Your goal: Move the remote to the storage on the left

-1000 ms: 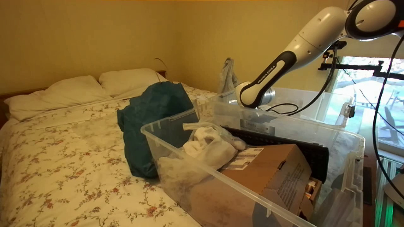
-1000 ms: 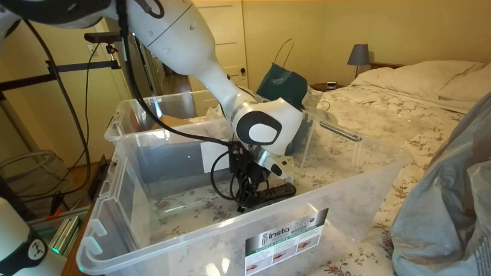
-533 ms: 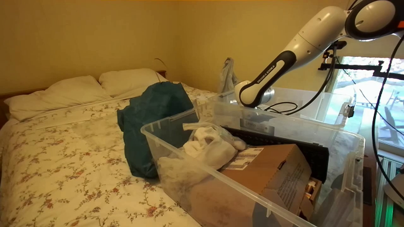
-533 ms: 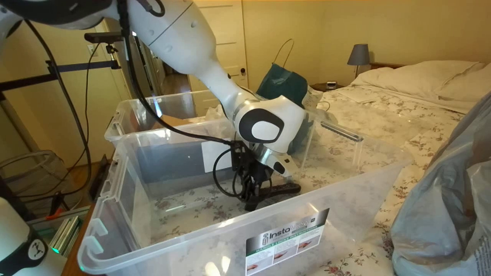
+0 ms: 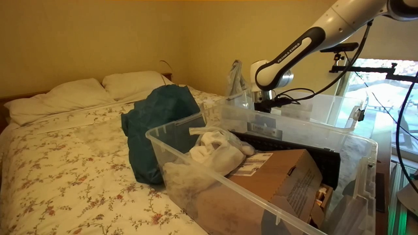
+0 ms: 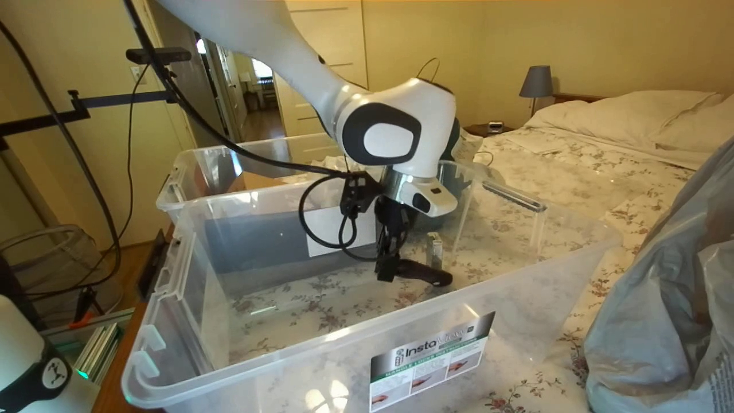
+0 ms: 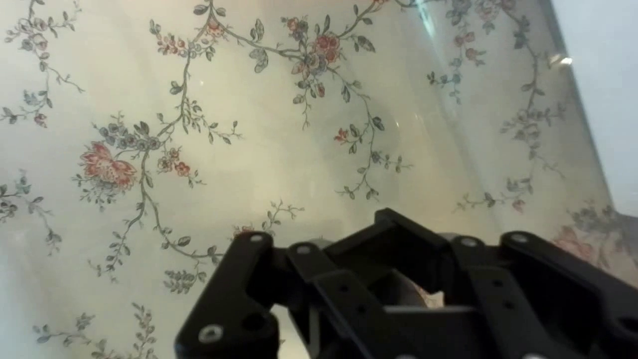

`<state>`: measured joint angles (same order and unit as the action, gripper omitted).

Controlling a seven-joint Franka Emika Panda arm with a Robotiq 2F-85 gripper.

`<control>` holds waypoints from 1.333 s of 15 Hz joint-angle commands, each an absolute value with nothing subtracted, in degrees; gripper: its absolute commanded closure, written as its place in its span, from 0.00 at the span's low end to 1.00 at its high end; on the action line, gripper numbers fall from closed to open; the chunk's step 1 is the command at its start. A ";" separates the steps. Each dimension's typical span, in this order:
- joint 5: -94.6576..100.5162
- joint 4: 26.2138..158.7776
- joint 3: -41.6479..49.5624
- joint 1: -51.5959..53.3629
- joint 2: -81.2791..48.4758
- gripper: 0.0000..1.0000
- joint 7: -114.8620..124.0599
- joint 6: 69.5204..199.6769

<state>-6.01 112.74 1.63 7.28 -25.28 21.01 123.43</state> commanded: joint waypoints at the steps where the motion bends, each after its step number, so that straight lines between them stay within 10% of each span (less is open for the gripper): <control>1: -7.61 120.88 1.18 6.46 -14.66 1.00 23.22 126.95; 6: -5.02 128.14 0.57 7.38 -5.26 1.00 29.54 132.05; 7: -3.20 128.98 -0.03 7.48 -5.15 0.75 28.45 133.03; 18: 18.50 124.48 4.71 7.70 -18.95 0.06 26.37 143.86; 19: 15.49 128.05 4.07 7.44 -16.20 0.25 27.42 144.23; 20: 16.31 127.03 4.57 7.42 -17.06 0.17 26.79 144.23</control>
<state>16.61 127.02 4.28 7.12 -17.15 26.96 144.34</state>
